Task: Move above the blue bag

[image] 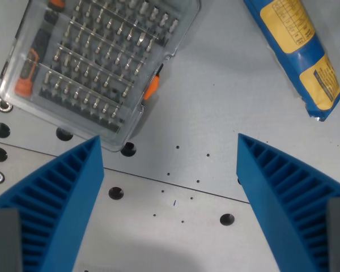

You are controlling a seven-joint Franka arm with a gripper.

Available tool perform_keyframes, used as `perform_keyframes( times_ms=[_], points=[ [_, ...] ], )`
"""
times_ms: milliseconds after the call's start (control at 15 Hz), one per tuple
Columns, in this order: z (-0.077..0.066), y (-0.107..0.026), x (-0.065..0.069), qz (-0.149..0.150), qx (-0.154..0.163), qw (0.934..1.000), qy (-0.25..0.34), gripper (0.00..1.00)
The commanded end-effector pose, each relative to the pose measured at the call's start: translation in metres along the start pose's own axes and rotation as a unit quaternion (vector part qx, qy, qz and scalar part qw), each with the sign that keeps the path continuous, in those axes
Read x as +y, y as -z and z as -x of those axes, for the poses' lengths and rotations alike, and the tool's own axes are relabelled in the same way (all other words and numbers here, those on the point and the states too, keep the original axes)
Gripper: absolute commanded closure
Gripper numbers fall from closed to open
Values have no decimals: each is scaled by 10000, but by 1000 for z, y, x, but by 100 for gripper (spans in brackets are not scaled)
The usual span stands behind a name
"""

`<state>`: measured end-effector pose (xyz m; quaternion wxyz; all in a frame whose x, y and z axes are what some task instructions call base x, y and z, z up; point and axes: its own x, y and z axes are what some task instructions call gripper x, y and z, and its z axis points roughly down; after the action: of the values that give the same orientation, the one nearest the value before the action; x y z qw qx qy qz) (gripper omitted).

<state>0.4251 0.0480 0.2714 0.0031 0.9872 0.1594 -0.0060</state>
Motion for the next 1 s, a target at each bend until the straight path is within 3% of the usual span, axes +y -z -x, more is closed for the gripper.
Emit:
perform_keyframes(
  times_ms=[67,1000],
  points=[
    [0,3,0,7,30,10000,-1,0],
    [-5,-5,10,64,22,9985,550,0]
  ],
)
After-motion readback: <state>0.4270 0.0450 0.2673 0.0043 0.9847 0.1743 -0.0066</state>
